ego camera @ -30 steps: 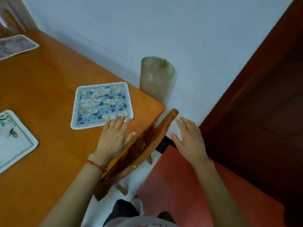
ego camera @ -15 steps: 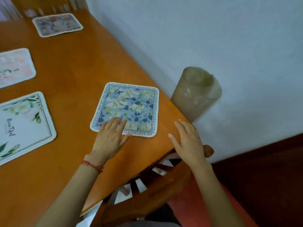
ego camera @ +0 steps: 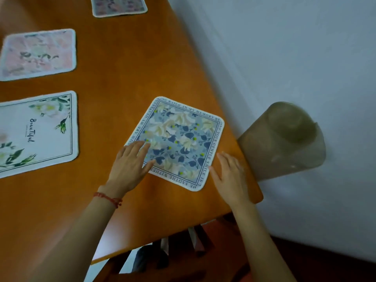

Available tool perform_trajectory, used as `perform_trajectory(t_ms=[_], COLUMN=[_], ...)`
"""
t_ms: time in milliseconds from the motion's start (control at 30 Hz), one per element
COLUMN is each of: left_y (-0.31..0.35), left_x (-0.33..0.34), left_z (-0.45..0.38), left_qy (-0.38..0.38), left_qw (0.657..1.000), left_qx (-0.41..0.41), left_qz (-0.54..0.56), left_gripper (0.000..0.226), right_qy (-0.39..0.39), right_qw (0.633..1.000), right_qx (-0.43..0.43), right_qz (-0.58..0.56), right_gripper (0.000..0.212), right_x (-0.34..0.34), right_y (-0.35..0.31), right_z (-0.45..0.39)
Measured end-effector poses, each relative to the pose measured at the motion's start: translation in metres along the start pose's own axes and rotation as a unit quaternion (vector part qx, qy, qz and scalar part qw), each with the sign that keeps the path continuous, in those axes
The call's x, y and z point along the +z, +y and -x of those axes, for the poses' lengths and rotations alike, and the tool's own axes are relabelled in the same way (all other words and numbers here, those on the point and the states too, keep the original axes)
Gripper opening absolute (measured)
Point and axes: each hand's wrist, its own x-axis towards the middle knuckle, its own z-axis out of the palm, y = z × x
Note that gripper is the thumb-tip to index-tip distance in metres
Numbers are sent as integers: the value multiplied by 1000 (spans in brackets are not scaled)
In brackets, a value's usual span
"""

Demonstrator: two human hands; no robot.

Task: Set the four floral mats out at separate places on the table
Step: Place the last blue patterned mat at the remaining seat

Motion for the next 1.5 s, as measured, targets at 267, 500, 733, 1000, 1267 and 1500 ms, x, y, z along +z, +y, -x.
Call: perform_trajectory(t_ms=[267, 500, 733, 1000, 1267, 1500], left_y=[-32, -57, -67, -61, -73, -74], left_x=[18, 29, 40, 43, 50, 45], left_z=[-42, -77, -99, -110, -101, -86], left_qy=[5, -7, -20, 49, 60, 63], left_qw=[997, 989, 969, 955, 940, 886], left_qx=[-42, -99, -168, -189, -225, -302], left_qz=[60, 114, 182, 223, 250, 345], left_gripper=[61, 57, 53, 33, 24, 20], right_qy=[-28, -31, 30, 92, 82, 79], right_qw=[997, 986, 966, 908, 873, 874], right_qx=[70, 140, 189, 273, 327, 321], right_qz=[-26, -84, -176, -304, -352, -357], right_gripper=[51, 51, 45, 46, 37, 26], right_x=[39, 63, 76, 79, 76, 79], right_y=[4, 7, 12, 9, 17, 19], right_z=[-35, -50, -58, -68, -71, -69])
